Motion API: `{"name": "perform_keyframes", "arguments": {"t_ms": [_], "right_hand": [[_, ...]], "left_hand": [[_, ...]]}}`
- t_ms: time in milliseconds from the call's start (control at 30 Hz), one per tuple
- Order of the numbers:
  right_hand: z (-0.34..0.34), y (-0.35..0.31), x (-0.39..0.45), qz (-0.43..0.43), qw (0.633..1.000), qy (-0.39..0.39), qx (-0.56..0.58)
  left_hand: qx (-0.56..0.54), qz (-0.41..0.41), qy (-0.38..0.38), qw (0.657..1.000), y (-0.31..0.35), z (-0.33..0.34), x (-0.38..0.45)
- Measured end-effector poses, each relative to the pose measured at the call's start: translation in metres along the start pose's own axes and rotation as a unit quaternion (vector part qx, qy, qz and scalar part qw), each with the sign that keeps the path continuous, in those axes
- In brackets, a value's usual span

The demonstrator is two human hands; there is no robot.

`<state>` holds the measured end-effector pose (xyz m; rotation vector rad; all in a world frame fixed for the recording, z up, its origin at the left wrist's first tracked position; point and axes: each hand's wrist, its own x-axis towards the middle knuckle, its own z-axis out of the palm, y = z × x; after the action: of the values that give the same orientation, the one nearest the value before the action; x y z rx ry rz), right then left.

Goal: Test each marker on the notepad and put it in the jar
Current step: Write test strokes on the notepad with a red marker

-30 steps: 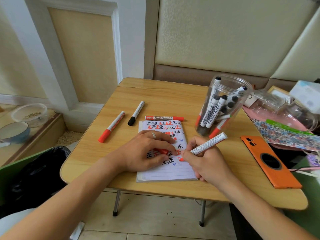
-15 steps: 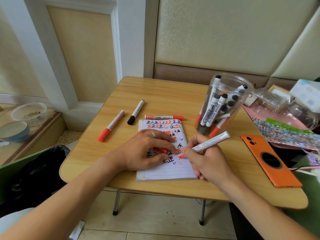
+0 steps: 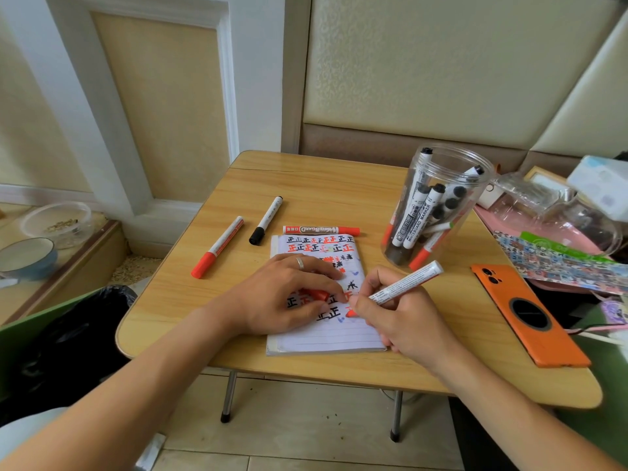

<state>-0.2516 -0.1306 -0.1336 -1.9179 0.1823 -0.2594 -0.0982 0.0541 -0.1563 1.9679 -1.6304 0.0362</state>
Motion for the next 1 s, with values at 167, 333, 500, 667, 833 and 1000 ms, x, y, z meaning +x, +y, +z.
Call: {"name": "perform_keyframes", "arguments": {"t_ms": [167, 333, 500, 667, 833, 1000], "right_hand": [[0.000, 0.001, 0.001, 0.010, 1.000, 0.022, -0.018], [-0.001, 0.007, 0.005, 0.043, 0.997, 0.064, -0.029], [0.000, 0.007, 0.007, 0.042, 0.996, 0.069, -0.039], [-0.001, -0.004, 0.010, -0.013, 0.998, 0.053, 0.030], [0.008, -0.011, 0.013, -0.032, 0.996, 0.022, 0.083], [0.014, -0.010, 0.018, -0.019, 0.991, 0.040, 0.125]], "left_hand": [[-0.005, 0.001, -0.005, 1.000, 0.001, -0.001, 0.000], [-0.001, 0.001, -0.004, 1.000, 0.004, -0.002, 0.000], [-0.011, -0.043, -0.006, 0.999, 0.005, -0.001, -0.002], [-0.011, -0.060, -0.011, 0.998, 0.005, 0.001, -0.002], [-0.053, -0.074, 0.019, 0.996, 0.006, 0.000, -0.002], [-0.097, -0.090, 0.031, 0.991, 0.009, -0.004, -0.004]]}}
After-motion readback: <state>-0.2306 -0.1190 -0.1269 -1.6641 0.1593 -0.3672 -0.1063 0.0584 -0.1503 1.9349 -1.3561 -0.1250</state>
